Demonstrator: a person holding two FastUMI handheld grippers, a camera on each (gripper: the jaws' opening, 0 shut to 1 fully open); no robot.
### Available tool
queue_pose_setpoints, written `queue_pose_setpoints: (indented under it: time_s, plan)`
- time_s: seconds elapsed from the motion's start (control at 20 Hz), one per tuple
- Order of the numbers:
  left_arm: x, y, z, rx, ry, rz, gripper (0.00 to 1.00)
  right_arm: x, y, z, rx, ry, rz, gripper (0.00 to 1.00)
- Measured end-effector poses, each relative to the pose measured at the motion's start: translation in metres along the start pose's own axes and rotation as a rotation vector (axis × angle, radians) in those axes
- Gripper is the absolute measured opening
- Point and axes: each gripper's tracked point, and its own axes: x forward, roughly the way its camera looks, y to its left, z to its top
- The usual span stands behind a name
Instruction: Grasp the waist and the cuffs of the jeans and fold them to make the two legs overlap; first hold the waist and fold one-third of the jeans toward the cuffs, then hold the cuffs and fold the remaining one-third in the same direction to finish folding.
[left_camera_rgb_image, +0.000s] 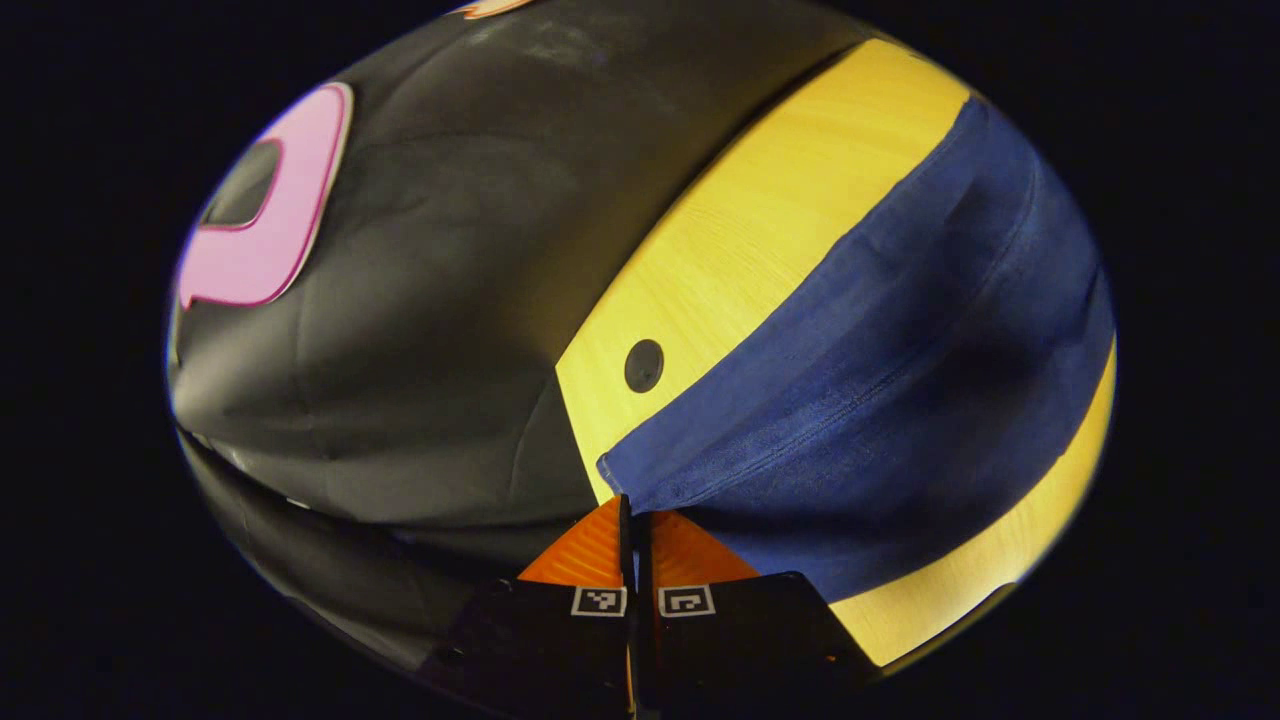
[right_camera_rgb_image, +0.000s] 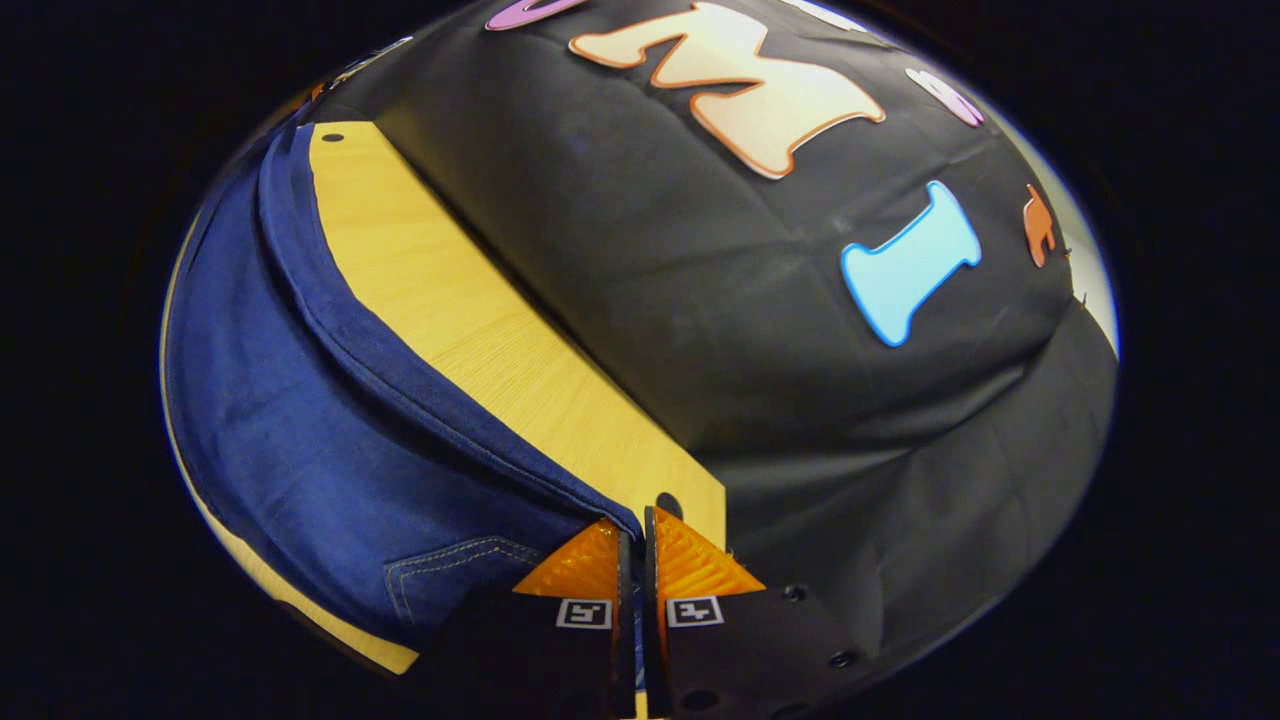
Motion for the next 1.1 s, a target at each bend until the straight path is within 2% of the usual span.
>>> queue_pose_setpoints:
  time_s: [0.1,0.15,0.2,0.3,0.4,0.45,0.55,0.65,0.9,1.0,1.1]
  plan:
    - [0.015,-0.018,0.001,0.004,0.012,-0.040,0.00,0.016,0.013,-0.012,-0.006,0.030,0.029,0.11]
    - [0.018,-0.027,-0.001,-0.002,0.029,-0.071,0.00,0.019,0.018,-0.018,-0.014,0.047,0.035,0.19]
    - [0.018,-0.034,-0.004,-0.020,0.045,-0.096,0.01,0.021,0.016,-0.024,-0.027,0.065,0.030,0.18]
    - [0.013,-0.040,0.002,-0.084,0.035,-0.122,0.51,0.016,0.002,-0.026,-0.008,0.067,0.007,0.51]
    - [0.003,-0.026,0.011,-0.171,-0.013,-0.060,1.00,0.004,-0.016,-0.024,0.076,0.040,-0.028,0.84]
    - [-0.009,-0.019,0.019,-0.218,-0.055,-0.026,0.94,-0.005,-0.030,-0.023,0.128,0.030,-0.051,1.00]
    - [-0.033,-0.004,0.028,-0.315,-0.139,0.010,0.94,-0.024,-0.056,-0.037,0.279,0.029,-0.087,0.99]
    - [-0.057,0.011,0.038,-0.391,-0.204,0.039,0.94,-0.043,-0.070,-0.062,0.484,0.073,-0.098,1.00]
    - [-0.090,0.032,0.055,-0.631,-0.345,0.051,0.94,-0.066,-0.069,-0.155,1.049,0.207,-0.087,1.00]
    - [-0.098,0.039,0.064,-0.732,-0.402,0.025,0.95,-0.064,-0.067,-0.184,1.169,0.235,-0.103,0.99]
    - [-0.110,0.048,0.079,-0.814,-0.472,-0.002,0.95,-0.061,-0.055,-0.206,1.200,0.278,-0.065,0.98]
